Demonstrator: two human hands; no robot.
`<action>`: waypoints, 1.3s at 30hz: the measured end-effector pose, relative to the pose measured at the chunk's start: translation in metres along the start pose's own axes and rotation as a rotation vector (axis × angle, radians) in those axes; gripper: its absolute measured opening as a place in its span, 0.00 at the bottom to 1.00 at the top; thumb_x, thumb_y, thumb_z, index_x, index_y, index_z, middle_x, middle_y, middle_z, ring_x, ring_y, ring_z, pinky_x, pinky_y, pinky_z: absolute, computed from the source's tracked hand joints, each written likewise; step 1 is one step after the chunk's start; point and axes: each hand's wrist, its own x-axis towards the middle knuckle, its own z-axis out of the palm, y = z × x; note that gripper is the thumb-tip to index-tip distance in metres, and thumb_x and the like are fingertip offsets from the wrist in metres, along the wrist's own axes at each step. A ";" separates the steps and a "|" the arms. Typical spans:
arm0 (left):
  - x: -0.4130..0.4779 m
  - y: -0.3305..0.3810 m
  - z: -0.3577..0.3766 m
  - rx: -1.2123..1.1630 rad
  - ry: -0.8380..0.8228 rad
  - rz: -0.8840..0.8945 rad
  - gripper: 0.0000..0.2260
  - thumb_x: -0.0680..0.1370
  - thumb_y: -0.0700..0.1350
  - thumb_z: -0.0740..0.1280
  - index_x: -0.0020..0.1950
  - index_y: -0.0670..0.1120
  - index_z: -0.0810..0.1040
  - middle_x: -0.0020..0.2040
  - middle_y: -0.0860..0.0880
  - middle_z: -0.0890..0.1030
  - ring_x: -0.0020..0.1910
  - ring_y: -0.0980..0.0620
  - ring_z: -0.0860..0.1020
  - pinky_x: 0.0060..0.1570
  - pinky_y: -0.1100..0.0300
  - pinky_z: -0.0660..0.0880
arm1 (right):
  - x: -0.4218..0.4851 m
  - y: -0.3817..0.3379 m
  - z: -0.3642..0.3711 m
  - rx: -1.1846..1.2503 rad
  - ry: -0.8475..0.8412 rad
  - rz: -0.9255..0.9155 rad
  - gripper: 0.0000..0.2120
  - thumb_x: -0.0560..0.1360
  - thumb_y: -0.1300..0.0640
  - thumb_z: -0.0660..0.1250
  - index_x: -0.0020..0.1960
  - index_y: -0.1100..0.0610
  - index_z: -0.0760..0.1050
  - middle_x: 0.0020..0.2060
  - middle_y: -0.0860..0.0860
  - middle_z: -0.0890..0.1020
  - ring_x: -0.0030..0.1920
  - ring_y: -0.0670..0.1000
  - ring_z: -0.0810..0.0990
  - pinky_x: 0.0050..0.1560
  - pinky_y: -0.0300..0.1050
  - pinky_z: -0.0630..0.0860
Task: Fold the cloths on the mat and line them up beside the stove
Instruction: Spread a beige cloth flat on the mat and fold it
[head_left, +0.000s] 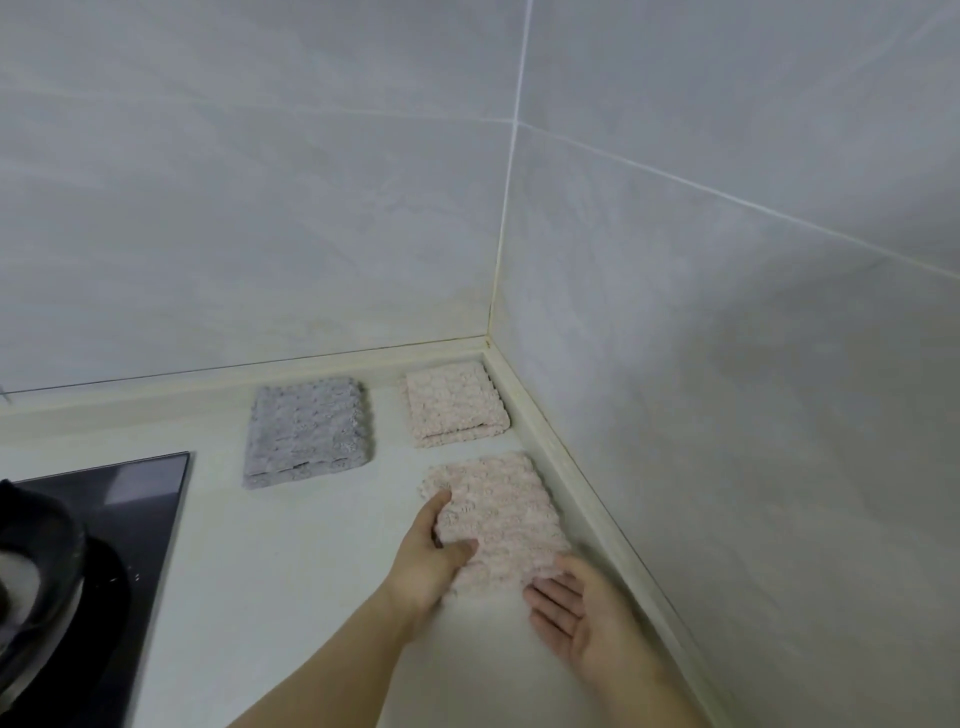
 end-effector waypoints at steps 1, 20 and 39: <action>0.002 -0.001 0.002 -0.003 0.003 -0.005 0.27 0.75 0.31 0.65 0.71 0.48 0.64 0.62 0.46 0.74 0.58 0.47 0.76 0.44 0.67 0.77 | 0.000 -0.002 -0.003 0.010 -0.001 0.013 0.10 0.75 0.54 0.65 0.48 0.62 0.74 0.44 0.58 0.81 0.43 0.55 0.81 0.39 0.46 0.76; -0.005 0.010 0.020 0.403 -0.118 -0.061 0.41 0.71 0.51 0.70 0.76 0.56 0.48 0.74 0.48 0.55 0.70 0.47 0.62 0.65 0.55 0.68 | -0.036 0.020 -0.022 0.000 0.065 -0.071 0.10 0.79 0.56 0.59 0.47 0.62 0.73 0.39 0.57 0.81 0.39 0.56 0.79 0.40 0.47 0.74; -0.226 0.013 -0.183 -0.154 0.590 0.021 0.06 0.77 0.39 0.64 0.50 0.48 0.78 0.47 0.48 0.81 0.46 0.52 0.79 0.49 0.58 0.74 | -0.142 0.159 0.168 -0.524 -0.510 -0.046 0.05 0.76 0.57 0.61 0.48 0.56 0.76 0.38 0.52 0.81 0.37 0.51 0.78 0.39 0.42 0.71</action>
